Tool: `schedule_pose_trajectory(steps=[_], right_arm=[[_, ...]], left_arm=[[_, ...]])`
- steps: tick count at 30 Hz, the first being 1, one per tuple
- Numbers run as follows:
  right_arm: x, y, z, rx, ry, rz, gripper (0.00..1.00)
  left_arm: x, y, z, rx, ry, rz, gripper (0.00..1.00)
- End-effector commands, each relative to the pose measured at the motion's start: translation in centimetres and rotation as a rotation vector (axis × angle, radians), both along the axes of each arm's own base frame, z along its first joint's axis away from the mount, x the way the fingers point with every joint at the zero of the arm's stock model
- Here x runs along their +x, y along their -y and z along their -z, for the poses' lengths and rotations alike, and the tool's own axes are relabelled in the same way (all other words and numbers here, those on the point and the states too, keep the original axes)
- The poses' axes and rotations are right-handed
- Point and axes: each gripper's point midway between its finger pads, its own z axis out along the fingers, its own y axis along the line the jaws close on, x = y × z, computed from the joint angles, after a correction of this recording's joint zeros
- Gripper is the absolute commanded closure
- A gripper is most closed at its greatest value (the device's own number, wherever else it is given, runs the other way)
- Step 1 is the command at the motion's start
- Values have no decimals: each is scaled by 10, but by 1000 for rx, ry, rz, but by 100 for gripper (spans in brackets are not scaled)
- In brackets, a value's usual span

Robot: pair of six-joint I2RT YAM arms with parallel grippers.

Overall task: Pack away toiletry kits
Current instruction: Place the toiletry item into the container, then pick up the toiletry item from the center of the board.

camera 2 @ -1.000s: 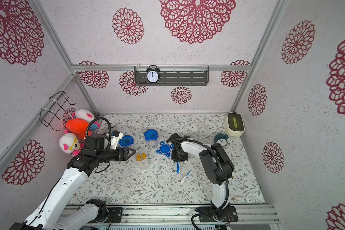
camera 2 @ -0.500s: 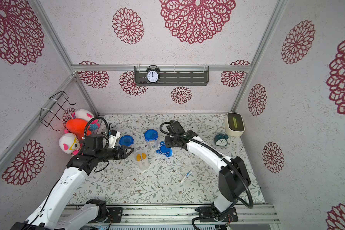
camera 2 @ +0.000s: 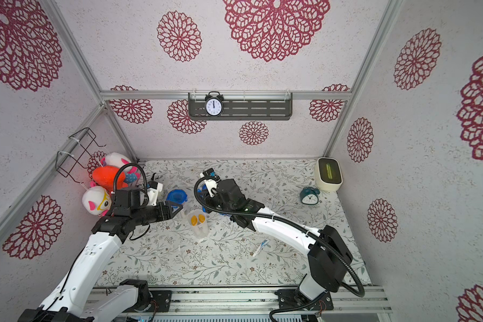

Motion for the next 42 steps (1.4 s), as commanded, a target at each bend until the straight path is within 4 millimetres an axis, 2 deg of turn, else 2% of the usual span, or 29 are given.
schedule_pose_trajectory(steps=[1, 7, 15, 20, 23, 27, 30, 32, 33, 35, 38, 40, 42], right_arm=[[-3, -16, -31, 109, 115, -28, 89], [-11, -32, -25, 119, 133, -54, 89], [-11, -35, 13, 74, 106, -37, 87], [-13, -34, 32, 42, 84, -42, 80], [-17, -31, 29, 49, 78, -52, 71], [-19, -15, 9, 39, 70, -13, 58], [-17, 16, 3, -44, 36, 80, 51], [-10, 52, 14, -125, -65, 173, 51], [-7, 71, 21, -155, -127, 213, 51], [0, 124, 41, -177, -310, 323, 51], [-5, 190, 73, -150, -612, 437, 51], [-18, 222, 96, -165, -802, 513, 50], [-36, 239, 115, -192, -946, 570, 50]], left_arm=[[4, -6, -8, -9, 44, -27, 37], [4, -8, -4, -10, 30, -34, 37], [5, -8, -3, -12, 24, -34, 37], [5, -7, -3, -15, 21, -31, 38], [4, -7, -2, -14, 20, -32, 38], [4, -6, -2, -16, 18, -26, 38], [3, -2, -3, -29, 19, -2, 38], [2, 2, -5, -35, 24, 19, 38], [1, 6, -6, -41, 27, 33, 37], [-1, 14, -7, -50, 29, 66, 37], [-3, 23, -7, -64, 17, 110, 37], [-5, 29, -6, -69, 9, 139, 37], [-9, 36, -6, -71, 3, 171, 37]])
